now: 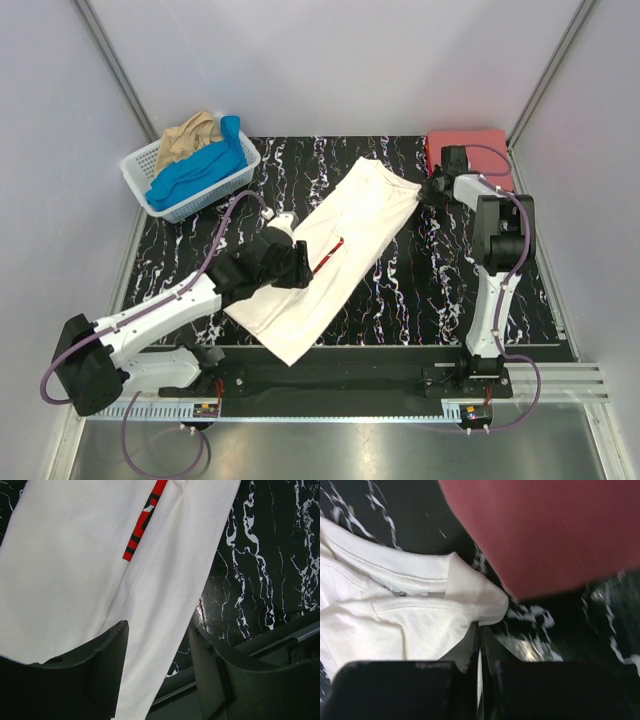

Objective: Fold and stack the t-shirts
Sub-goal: Fold the tshirt

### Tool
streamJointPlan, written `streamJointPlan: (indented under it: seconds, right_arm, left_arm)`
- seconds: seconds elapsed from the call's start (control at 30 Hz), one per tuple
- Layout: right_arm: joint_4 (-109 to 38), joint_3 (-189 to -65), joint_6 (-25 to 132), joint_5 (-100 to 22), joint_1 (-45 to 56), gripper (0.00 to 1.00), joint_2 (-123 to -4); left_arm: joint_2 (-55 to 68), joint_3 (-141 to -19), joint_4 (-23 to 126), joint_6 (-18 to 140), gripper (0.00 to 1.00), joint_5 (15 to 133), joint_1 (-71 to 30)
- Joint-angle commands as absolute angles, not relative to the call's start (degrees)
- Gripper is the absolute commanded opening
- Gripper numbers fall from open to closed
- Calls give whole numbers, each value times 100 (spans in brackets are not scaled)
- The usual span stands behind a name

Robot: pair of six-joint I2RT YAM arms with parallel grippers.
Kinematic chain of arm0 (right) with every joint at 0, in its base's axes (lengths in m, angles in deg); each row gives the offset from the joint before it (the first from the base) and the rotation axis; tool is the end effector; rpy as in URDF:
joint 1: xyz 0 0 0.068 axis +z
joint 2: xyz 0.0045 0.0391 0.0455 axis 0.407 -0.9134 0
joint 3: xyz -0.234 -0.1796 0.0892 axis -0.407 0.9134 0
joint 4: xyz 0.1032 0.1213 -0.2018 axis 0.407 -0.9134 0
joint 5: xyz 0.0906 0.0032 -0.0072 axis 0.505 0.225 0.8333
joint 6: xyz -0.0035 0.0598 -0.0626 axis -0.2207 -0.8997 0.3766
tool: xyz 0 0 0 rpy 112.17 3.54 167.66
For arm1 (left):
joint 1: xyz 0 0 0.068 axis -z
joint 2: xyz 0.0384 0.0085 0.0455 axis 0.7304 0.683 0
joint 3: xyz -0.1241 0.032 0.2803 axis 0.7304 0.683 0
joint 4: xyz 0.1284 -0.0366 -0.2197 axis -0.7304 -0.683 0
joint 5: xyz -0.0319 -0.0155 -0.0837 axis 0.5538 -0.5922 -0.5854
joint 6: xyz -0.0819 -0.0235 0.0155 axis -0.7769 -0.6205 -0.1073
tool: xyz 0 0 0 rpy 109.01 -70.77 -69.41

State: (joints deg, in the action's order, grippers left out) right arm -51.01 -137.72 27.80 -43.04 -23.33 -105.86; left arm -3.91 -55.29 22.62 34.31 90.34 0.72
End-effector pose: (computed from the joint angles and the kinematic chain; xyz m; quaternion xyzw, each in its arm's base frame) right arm 0.5038 0.0113 0.1498 0.2486 0.9138 0.1230 0.2967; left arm 0.1749 -0.1762 0.2675 0.0512 0.9173 -0.2177 0.3294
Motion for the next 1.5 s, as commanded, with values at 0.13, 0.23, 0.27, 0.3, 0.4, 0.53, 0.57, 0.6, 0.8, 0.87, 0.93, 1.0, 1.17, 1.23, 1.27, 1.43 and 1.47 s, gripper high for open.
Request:
streamJointPlan:
  seconds: [0.13, 0.23, 0.27, 0.3, 0.4, 0.53, 0.57, 0.6, 0.8, 0.87, 0.93, 1.0, 1.17, 1.23, 1.27, 1.43, 1.47]
  right_arm:
    - [-4654, -15237, 2811, -3617, -2349, 0, -11684]
    - [-4627, -16115, 2662, -3212, -2349, 0, -12237]
    - [-4627, -16579, 2609, -3124, -2358, 0, -12508]
    - [-4636, -16818, 2591, -2976, -2349, 0, -12650]
    - [-5055, -17916, 2556, -2694, -2349, 1, -13229]
    - [-5883, -18999, 2591, -2438, -2349, 29, -13505]
    - [-6006, -18904, 2608, -2447, -2349, 31, -13243]
    - [-6024, -18721, 2617, -2499, -2358, 33, -13058]
    - [-6025, -16402, 2626, -2719, -2366, 42, -11099]
    - [-6025, -15514, 2670, -2763, -2366, 42, -10424]
    - [-6033, -14673, 2775, -2833, -2366, 42, -9999]
    - [-6033, -14169, 2880, -2991, -2366, 42, -9463]
    - [-6025, -12885, 2987, -2939, -2366, 38, -8461]
    - [-6042, -12471, 2890, -2974, -2235, 37, -8058]
    - [-6051, -12348, 2872, -3105, -1947, 37, -7925]
    - [-6042, -11645, 2407, -3272, -927, 33, -7563]
    - [-5903, -11522, 2345, -3438, -734, 32, -7554]
  left_arm:
    - [316, -5701, 2277, 4229, 54, 8645, 142]
    - [834, -5683, 2593, 4142, 52, 8346, 256]
    - [957, -5665, 2699, 4133, 52, 8284, 300]
    - [1185, -5665, 2795, 4124, 52, 8266, 361]
    - [1668, -5744, 3060, 4072, 51, 8266, 668]
    - [2258, -5972, 3086, 4028, 50, 8424, 941]
    - [2425, -5999, 3078, 4010, 49, 8459, 994]
    - [2505, -6034, 3078, 3958, 49, 8494, 1116]
    - [2945, -6201, 3148, 3624, 49, 8749, 1600]
    - [3067, -6289, 3218, 3518, 49, 8758, 1715]
    - [3138, -6342, 3472, 3351, 49, 8566, 1829]
    - [3208, -6368, 3700, 3150, 49, 8373, 1865]
    - [2885, -6684, 4010, 3087, 50, 8055, 1900]
    - [2430, -6948, 3493, 3280, 52, 8448, 1865]
    - [2252, -6992, 3317, 3350, 53, 8581, 1743]
    - [919, -6370, 2762, 3429, 53, 8424, 794]
    - [732, -6229, 2692, 3465, 53, 8476, 436]
